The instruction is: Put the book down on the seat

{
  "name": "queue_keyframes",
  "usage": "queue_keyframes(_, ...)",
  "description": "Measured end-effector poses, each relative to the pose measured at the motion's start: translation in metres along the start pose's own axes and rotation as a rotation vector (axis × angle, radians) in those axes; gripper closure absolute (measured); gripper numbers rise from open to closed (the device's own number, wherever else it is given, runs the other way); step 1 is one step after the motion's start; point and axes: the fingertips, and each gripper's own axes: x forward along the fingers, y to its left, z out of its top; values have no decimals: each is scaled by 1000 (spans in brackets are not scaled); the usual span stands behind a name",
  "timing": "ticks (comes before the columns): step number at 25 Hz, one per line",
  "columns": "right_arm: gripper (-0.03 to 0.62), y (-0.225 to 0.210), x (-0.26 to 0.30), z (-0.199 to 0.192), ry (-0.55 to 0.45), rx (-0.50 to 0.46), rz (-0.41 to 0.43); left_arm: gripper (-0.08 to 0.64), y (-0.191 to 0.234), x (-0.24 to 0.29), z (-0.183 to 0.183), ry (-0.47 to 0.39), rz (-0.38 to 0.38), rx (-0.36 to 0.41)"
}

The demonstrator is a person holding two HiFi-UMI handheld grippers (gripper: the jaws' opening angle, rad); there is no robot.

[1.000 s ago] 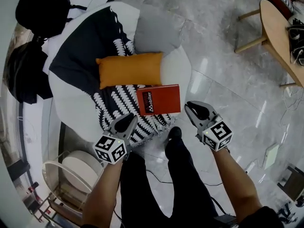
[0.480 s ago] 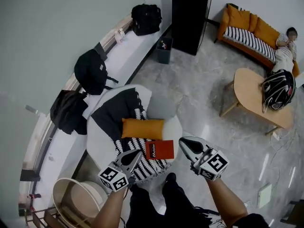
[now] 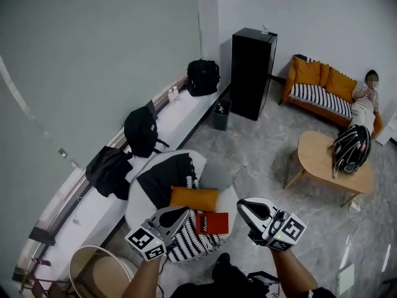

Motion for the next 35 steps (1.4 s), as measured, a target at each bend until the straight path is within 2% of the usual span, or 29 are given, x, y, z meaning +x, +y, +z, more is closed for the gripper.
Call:
queue_keyframes(4, 561, 56, -9, 14, 17, -66, -7, 537, -40, -38, 28, -57, -65, 31)
queue_keyframes(11, 561, 165, -32, 26, 24, -141, -41, 537, -110, -117, 51, -88, -163, 71)
queue_keyframes(15, 561, 220, -57, 23, 28, -157, -61, 537, -156, -153, 44, -120, -215, 56)
queue_keyframes(20, 561, 283, -92, 11, 57, -107, -94, 537, -212, -180, 16, -102, -281, 0)
queue_keyframes(25, 561, 306, -118, 15, 65, -119, -65, 537, -242, -196, 7, -103, -304, -30)
queue_keyframes(31, 561, 321, -160, 26, 53, -146, -37, 537, -273, -194, -12, -77, -265, -75)
queue_keyframes(35, 561, 329, -197, 28, 64, -105, -29, 537, -308, -181, -18, -70, -268, -105)
